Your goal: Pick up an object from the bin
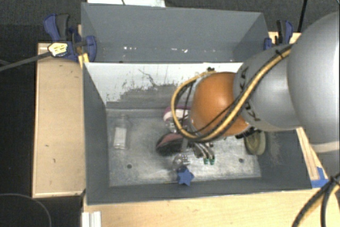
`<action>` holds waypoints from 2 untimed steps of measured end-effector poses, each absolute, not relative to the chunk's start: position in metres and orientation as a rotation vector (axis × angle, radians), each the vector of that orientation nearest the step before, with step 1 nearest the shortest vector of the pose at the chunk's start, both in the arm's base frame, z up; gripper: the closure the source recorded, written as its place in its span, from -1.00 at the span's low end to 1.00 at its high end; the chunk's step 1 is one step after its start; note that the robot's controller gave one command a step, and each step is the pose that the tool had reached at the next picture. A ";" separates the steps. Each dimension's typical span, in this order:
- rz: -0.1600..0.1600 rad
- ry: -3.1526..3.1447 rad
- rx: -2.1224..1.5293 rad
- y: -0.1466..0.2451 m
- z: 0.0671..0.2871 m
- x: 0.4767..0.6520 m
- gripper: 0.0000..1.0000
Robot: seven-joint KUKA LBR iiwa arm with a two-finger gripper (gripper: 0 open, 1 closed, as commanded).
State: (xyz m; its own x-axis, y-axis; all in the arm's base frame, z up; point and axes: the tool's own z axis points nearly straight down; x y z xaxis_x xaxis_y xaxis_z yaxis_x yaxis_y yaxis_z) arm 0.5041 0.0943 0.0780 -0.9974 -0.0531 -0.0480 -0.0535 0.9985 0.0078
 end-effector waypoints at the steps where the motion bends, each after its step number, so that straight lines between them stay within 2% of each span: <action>1: 0.008 3.123 -0.084 0.094 0.074 0.498 1.00; 2: 0.004 3.132 -0.037 0.103 0.205 0.501 1.00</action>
Offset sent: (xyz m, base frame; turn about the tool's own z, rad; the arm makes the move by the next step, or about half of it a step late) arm 0.0000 0.0000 0.0000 0.0000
